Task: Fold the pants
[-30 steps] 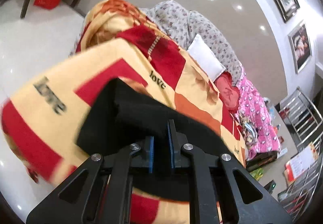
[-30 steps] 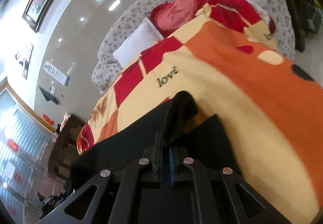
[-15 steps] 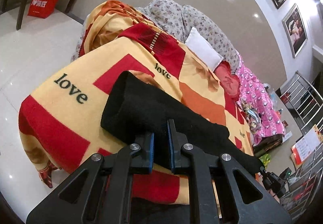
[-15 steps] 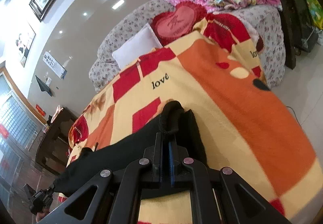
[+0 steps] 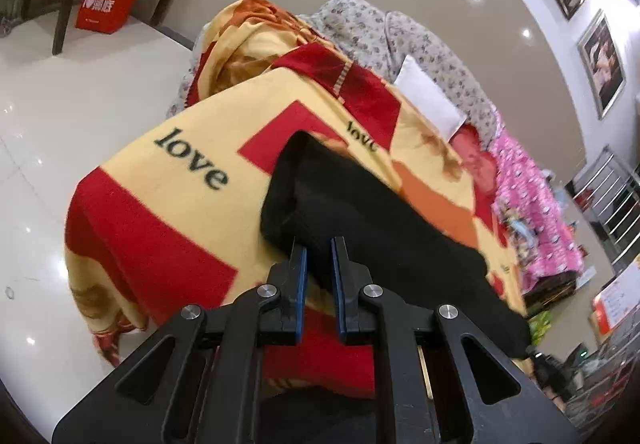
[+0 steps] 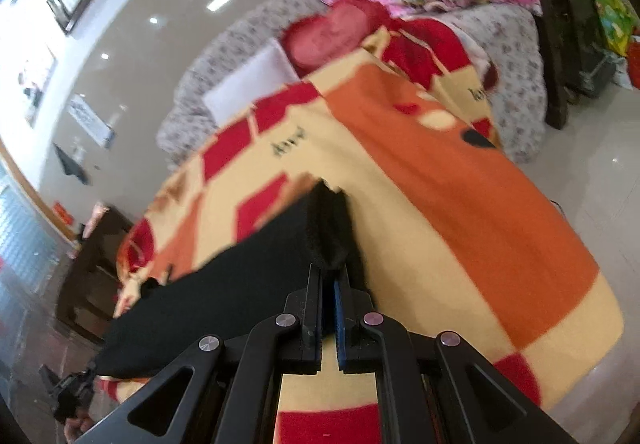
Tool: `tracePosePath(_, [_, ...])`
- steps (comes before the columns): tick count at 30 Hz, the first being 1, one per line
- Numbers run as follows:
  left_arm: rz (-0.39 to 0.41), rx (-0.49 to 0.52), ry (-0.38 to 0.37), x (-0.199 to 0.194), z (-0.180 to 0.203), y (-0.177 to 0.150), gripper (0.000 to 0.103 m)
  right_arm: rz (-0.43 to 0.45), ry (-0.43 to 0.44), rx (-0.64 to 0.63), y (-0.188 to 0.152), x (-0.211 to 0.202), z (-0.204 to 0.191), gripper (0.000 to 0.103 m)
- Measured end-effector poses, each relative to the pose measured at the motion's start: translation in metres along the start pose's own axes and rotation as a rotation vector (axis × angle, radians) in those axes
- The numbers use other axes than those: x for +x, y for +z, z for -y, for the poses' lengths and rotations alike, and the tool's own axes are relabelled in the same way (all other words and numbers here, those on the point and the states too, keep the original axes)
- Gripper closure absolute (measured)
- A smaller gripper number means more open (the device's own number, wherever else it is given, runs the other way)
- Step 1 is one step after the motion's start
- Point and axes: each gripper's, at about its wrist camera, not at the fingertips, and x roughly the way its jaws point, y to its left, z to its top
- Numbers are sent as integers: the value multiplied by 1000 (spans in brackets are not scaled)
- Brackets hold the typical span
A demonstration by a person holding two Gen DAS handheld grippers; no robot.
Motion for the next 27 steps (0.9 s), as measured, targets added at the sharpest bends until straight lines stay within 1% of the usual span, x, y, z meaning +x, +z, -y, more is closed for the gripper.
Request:
tracePosePath(2, [2, 34, 10, -2, 4, -1, 93, 3, -21, 1, 1, -1, 0, 99])
tracePosePath(4, [31, 75, 26, -9, 11, 5, 93, 16, -66, 11, 3, -5, 2, 99])
tracePosePath(5, [49, 93, 44, -12, 15, 8, 92, 42, -131, 27, 7, -9, 5, 99])
tracePosePath(6, [94, 132, 83, -19, 24, 12, 92, 64, -188, 34, 11, -14, 6, 99])
tracePosePath(7, [118, 162, 103, -21, 31, 14, 90, 79, -219, 27, 15, -18, 4, 97])
tracePosePath(8, [140, 215, 114, -22, 43, 16, 88, 97, -251, -12, 19, -22, -4, 97])
tracePosePath(9, [141, 280, 103, -20, 58, 17, 85, 100, -248, -101, 22, -22, -23, 97])
tracePosePath(10, [127, 323, 91, -14, 67, 17, 81, 81, -223, -194, 22, -19, -42, 97])
tracePosePath(11, [89, 378, 74, -4, 79, 15, 79, 33, -187, -313, 17, -11, -67, 97])
tracePosePath(12, [37, 430, 66, 10, 89, 12, 79, -39, -156, -433, 8, 2, -93, 97])
tracePosePath(13, [-32, 485, 80, 29, 98, 5, 79, -128, -126, -549, -4, 18, -119, 97])
tracePosePath(15, [-108, 527, 131, 55, 100, -7, 79, -204, -117, -682, -25, 40, -153, 97])
tracePosePath(16, [-133, 543, 172, 65, 96, -13, 79, -226, -121, -710, -30, 48, -161, 97])
tracePosePath(17, [-132, 548, 180, 66, 90, -18, 78, -277, -127, -746, -40, 60, -168, 97])
tracePosePath(18, [-102, 563, 169, 61, 86, -22, 77, -305, -143, -771, -46, 66, -170, 97])
tracePosePath(19, [-89, 591, 170, 56, 83, -25, 77, -316, -163, -804, -52, 68, -169, 97])
tracePosePath(20, [-79, 605, 161, 53, 81, -28, 77, -291, -155, -829, -55, 65, -167, 96])
tracePosePath(22, [-79, 601, 143, 48, 79, -27, 77, -306, -126, -795, -53, 61, -158, 95])
tracePosePath(23, [-85, 588, 144, 48, 81, -23, 77, -335, -116, -771, -48, 60, -155, 94])
tracePosePath(25, [-62, 561, 170, 47, 92, -12, 78, -363, -141, -755, -40, 62, -163, 94])
tracePosePath(26, [-41, 560, 162, 47, 100, -4, 77, -345, -145, -753, -34, 63, -172, 94])
tracePosePath(27, [-33, 563, 158, 51, 106, 0, 74, -314, -121, -753, -29, 64, -187, 93])
